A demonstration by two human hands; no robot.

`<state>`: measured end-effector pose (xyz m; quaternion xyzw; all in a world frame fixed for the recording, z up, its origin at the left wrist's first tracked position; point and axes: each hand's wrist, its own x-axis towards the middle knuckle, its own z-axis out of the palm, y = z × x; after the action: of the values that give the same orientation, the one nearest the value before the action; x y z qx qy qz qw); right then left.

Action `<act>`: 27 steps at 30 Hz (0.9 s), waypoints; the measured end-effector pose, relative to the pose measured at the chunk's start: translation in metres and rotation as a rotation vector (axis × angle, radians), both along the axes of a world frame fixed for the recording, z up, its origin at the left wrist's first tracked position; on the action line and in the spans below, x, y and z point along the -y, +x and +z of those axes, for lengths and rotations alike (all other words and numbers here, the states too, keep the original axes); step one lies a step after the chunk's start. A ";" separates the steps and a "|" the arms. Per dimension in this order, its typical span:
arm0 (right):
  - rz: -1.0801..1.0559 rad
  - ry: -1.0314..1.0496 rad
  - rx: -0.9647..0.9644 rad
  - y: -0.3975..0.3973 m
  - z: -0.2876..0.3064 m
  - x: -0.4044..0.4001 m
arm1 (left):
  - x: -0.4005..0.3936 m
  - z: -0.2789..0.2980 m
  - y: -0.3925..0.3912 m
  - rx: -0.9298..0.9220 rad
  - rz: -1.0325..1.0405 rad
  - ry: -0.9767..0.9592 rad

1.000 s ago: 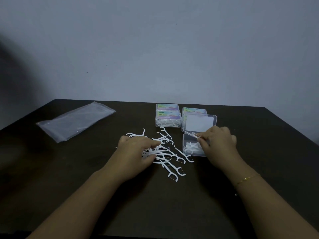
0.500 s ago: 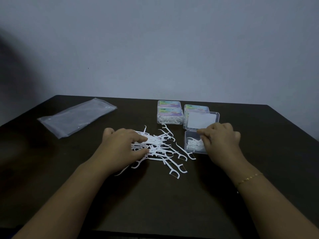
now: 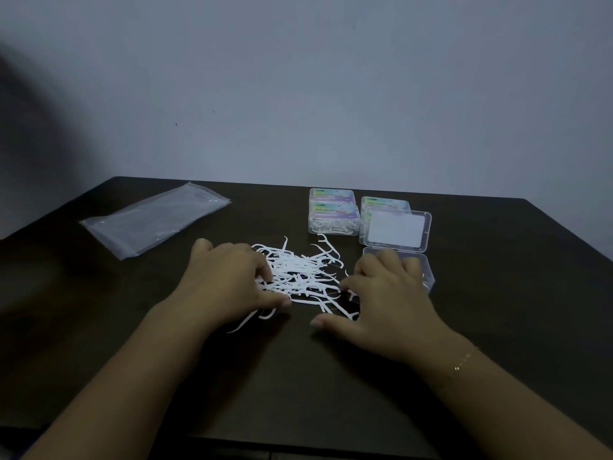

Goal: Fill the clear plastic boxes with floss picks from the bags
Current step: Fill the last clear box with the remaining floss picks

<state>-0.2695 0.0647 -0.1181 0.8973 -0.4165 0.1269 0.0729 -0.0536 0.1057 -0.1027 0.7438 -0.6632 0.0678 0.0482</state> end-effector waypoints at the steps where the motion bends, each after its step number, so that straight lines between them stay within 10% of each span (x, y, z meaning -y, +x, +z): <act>1: 0.002 0.024 -0.013 0.000 0.000 0.000 | -0.001 0.002 0.001 0.025 0.022 0.017; 20: -0.017 0.159 0.112 -0.004 0.005 0.008 | -0.007 0.006 0.003 -0.067 0.003 0.140; 27: -0.077 0.253 0.466 -0.016 0.021 0.019 | -0.007 0.006 0.004 -0.197 0.006 0.186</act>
<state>-0.2851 0.0460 -0.0969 0.8292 -0.4685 0.2743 -0.1329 -0.0495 0.1123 -0.0963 0.7502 -0.6563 -0.0672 0.0435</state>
